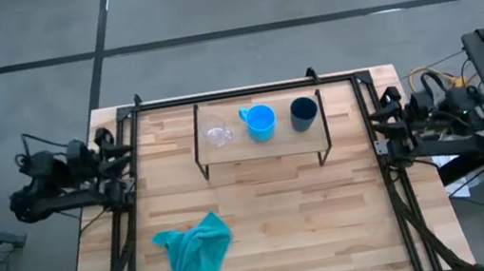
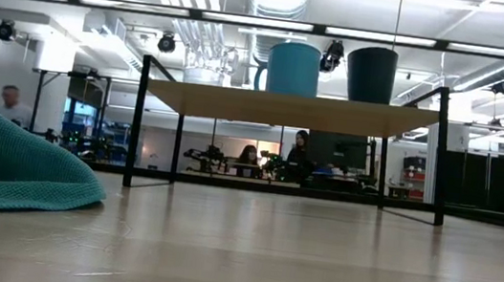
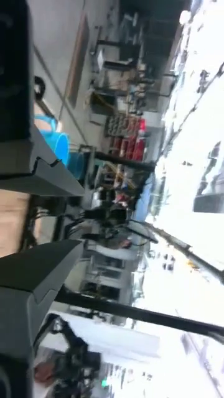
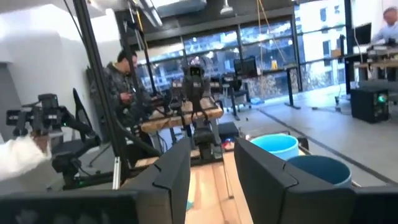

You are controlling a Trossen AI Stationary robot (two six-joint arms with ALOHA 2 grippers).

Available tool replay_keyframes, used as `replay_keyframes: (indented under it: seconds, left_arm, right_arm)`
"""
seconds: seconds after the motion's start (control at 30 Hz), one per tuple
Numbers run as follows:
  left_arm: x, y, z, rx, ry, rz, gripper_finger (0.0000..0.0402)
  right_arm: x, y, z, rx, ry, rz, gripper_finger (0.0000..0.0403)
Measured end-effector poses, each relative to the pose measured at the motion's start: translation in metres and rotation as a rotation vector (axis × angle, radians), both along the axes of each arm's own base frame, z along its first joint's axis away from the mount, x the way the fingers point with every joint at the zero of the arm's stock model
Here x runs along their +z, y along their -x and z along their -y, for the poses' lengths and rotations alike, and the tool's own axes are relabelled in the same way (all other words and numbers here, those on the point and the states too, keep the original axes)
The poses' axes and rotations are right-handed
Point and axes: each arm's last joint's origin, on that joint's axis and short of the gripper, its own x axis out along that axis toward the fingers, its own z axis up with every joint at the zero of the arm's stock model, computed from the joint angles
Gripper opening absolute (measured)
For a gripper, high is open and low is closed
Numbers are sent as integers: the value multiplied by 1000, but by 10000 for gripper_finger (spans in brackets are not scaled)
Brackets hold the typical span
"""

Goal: Stack small to large cups/mugs on shelf
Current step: Return to Home Position

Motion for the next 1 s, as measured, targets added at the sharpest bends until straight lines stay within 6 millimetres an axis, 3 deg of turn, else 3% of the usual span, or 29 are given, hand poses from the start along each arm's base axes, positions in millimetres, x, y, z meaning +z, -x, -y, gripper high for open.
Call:
replay_keyframes:
  seconds: [0.63,1.0]
  left_arm:
    - [-56,-41,0,-64,54,75,112]
    - [-67,-46,0,-68,63,109,112]
  right_arm:
    - [-35,-23,2,10,-63,-66,121]
    - [-73,-45,5,17,-165,-134,129]
